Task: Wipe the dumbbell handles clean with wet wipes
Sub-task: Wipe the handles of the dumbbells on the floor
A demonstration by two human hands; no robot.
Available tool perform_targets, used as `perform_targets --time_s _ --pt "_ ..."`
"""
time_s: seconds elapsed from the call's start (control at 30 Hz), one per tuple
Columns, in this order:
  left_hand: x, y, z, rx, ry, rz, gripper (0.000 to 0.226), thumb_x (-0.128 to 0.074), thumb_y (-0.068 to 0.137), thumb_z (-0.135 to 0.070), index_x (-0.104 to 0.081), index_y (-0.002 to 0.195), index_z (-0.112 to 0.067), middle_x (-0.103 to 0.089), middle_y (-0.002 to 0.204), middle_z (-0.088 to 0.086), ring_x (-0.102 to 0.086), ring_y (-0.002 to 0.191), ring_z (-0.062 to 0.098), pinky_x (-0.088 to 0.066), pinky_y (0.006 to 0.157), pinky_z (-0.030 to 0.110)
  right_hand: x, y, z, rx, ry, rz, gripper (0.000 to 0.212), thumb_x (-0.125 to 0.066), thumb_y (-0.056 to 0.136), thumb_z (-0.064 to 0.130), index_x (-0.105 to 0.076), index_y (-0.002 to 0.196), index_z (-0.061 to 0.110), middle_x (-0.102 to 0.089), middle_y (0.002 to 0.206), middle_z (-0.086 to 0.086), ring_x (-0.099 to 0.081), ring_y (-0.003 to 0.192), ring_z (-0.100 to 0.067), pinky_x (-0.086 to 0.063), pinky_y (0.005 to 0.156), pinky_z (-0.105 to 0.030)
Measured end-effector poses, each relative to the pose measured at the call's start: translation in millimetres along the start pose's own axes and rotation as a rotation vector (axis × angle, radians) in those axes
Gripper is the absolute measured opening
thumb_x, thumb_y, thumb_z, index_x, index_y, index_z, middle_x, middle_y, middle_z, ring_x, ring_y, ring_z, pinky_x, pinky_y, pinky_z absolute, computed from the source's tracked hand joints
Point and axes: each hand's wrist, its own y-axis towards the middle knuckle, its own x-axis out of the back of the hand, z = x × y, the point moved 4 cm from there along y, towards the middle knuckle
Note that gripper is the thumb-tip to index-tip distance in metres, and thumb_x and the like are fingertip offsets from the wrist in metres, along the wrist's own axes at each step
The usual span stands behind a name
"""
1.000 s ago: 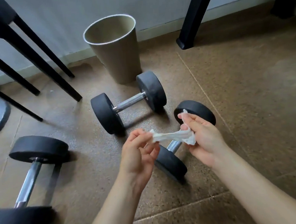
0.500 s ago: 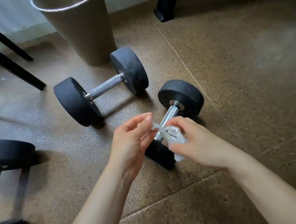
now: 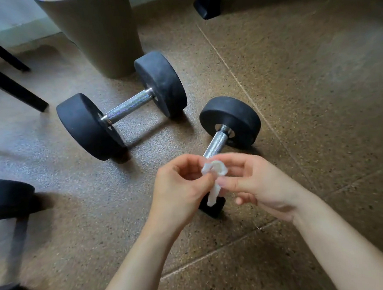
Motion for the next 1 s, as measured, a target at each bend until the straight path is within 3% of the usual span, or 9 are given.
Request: perform_targets --time_s 0.07,0.2,0.27,0.37,0.57,0.67,0.73,0.9,1.0 --pt "7 1 0 -0.081 0.2 0.029 0.03 -0.079 0.074 -0.004 -0.069 0.096 -0.022 -0.072 0.082 0.002 -0.066 0.074 0.011 -0.052 0.072 0.026 3 3 -6 0.014 0.017 -0.018 0.023 -0.066 0.082 -0.004 -0.071 0.103 0.006 -0.064 0.079 -0.013 -0.051 0.06 -0.009 -0.032 0.045 -0.015" --pt "25 3 14 -0.335 1.201 0.375 0.075 -0.081 0.063 -0.042 -0.046 0.13 -0.041 -0.047 0.136 -0.006 -0.039 0.129 0.017 -0.037 0.107 0.036 30 16 -14 0.084 -0.096 -0.402 0.019 -0.066 0.083 -0.005 -0.073 0.093 0.009 -0.064 0.073 -0.007 -0.049 0.056 -0.009 -0.034 0.045 -0.016" --pt "27 5 23 -0.362 1.406 0.429 0.073 -0.08 0.068 -0.036 -0.04 0.128 -0.04 -0.043 0.134 0.001 -0.038 0.128 0.025 -0.042 0.101 0.043 40 23 -15 0.112 -0.207 -0.49 0.019 -0.065 0.085 -0.002 -0.075 0.094 0.011 -0.065 0.069 -0.003 -0.052 0.053 -0.007 -0.04 0.047 -0.014" --pt "18 14 15 -0.412 1.459 0.435 0.048 -0.071 0.078 -0.03 -0.047 0.118 -0.037 -0.05 0.108 -0.002 -0.05 0.104 0.024 -0.053 0.078 0.043 43 32 -21 0.133 -0.253 -0.525 0.025 -0.062 0.087 0.0 -0.075 0.089 0.022 -0.071 0.075 -0.001 -0.058 0.056 -0.005 -0.052 0.058 -0.018" --pt "-26 -9 3 -0.548 1.718 0.46 0.039 -0.068 0.084 -0.029 -0.051 0.119 -0.03 -0.054 0.107 0.005 -0.056 0.101 0.028 -0.041 0.065 0.034 47 35 -43 0.15 -0.064 -0.468 0.026 -0.058 0.09 0.002 -0.075 0.097 0.021 -0.074 0.098 0.0 -0.066 0.086 -0.008 -0.054 0.092 -0.033" --pt "-50 -25 14 -0.625 1.758 0.471 0.033 -0.087 0.05 -0.039 -0.069 0.076 -0.029 -0.061 0.072 -0.001 -0.061 0.066 0.023 -0.034 0.052 0.028 60 28 -38 0.302 -0.406 -0.687 0.019 -0.063 0.089 0.012 -0.074 0.104 0.013 -0.073 0.091 -0.002 -0.068 0.083 -0.018 -0.054 0.087 -0.038" --pt "-60 -32 21 -0.684 1.697 0.487 0.022 -0.079 0.057 -0.041 -0.067 0.071 -0.03 -0.059 0.065 -0.005 -0.06 0.061 0.02 -0.035 0.053 0.027 61 26 -26 0.461 -0.693 -0.844 0.014 -0.067 0.085 0.011 -0.075 0.096 0.011 -0.068 0.084 -0.008 -0.064 0.078 -0.026 -0.048 0.076 -0.035" --pt "-52 -36 18 -0.656 1.392 0.461 0.023 -0.066 0.074 -0.045 -0.068 0.092 -0.031 -0.067 0.1 -0.009 -0.064 0.098 0.018 -0.049 0.075 0.029 62 37 -32 0.52 -0.894 -0.777 0.008 -0.07 0.081 0.014 -0.077 0.082 0.009 -0.065 0.083 -0.009 -0.063 0.077 -0.029 -0.048 0.072 -0.033" --pt "-23 -27 21 -0.251 1.2 0.262 0.057 -0.072 0.074 -0.056 -0.057 0.125 -0.035 -0.052 0.134 -0.006 -0.05 0.123 0.021 -0.041 0.096 0.029 50 15 -47 0.558 -0.948 -0.447 0.01 -0.07 0.079 0.014 -0.078 0.083 0.011 -0.064 0.081 -0.006 -0.063 0.074 -0.025 -0.049 0.074 -0.037"
